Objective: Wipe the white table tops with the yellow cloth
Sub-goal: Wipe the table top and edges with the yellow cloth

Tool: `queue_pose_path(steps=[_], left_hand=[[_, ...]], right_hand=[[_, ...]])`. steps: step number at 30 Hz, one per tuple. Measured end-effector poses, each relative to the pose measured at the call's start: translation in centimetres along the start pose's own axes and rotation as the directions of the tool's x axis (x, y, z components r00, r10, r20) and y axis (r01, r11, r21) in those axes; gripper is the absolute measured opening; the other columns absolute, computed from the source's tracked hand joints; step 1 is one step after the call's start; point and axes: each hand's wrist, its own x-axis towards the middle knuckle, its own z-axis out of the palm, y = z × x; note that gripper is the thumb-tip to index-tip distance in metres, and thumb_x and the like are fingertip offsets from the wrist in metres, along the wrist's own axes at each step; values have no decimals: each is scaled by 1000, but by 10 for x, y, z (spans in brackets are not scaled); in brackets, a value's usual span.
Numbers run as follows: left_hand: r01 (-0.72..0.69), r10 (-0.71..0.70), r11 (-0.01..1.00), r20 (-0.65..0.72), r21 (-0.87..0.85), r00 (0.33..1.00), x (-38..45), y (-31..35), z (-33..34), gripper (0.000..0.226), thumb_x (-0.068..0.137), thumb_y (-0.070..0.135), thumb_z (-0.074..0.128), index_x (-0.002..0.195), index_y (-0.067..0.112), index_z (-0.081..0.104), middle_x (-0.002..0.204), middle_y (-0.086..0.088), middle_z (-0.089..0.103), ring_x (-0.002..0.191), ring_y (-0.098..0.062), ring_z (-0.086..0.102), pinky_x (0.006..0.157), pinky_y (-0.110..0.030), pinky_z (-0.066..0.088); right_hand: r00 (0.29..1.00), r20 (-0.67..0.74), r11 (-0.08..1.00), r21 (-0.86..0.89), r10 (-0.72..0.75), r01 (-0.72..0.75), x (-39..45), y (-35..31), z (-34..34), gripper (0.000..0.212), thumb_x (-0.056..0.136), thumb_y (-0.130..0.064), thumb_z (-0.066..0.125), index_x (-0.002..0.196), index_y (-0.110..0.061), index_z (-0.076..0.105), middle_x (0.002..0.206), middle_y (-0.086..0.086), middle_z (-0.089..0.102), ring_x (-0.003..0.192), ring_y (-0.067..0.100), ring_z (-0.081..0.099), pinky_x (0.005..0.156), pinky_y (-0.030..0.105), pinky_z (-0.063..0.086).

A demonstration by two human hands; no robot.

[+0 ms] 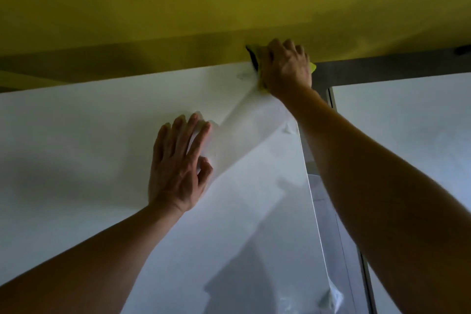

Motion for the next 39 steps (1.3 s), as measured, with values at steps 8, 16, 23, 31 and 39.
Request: queue_pose_path(steps=[8,16,23,31,39], left_hand=[[6,-6,1000,-9,-1,1000,0,2,1,70,94,25,49,162,15,38,171,-11,29,158,-37,26,127,-57,20],[1,0,999,-24,37,1000,2,0,2,63,97,29,43,157,9,41,165,-17,39,154,-39,33,127,-57,23],[-4,6,999,-41,44,999,2,0,1,60,99,28,43,156,10,44,160,-19,44,152,-41,35,127,-57,23],[-38,38,999,-11,6,999,-3,2,-4,69,99,34,43,164,16,28,171,-14,26,156,-41,26,129,-55,14],[-37,37,999,-2,-31,999,-7,7,-5,70,97,32,46,163,15,30,170,-17,26,155,-44,26,129,-57,11]], right_hand=[[966,53,966,-30,-255,257,-26,-105,26,51,102,-58,31,126,-21,57,127,8,60,122,30,50,107,40,32],[872,-158,873,93,-463,480,-37,-146,52,52,100,-49,27,128,-26,64,110,1,67,98,28,60,84,34,42],[884,-398,908,226,-244,352,-68,-122,36,41,99,-40,45,112,-10,70,88,13,63,83,37,59,77,48,47],[980,-180,899,439,86,2,-161,-61,-10,37,102,-49,41,111,-19,60,95,4,63,84,29,59,70,43,50],[920,-111,802,536,376,-263,-253,21,-59,36,99,-54,33,106,-26,56,86,-5,64,75,18,62,62,39,52]])
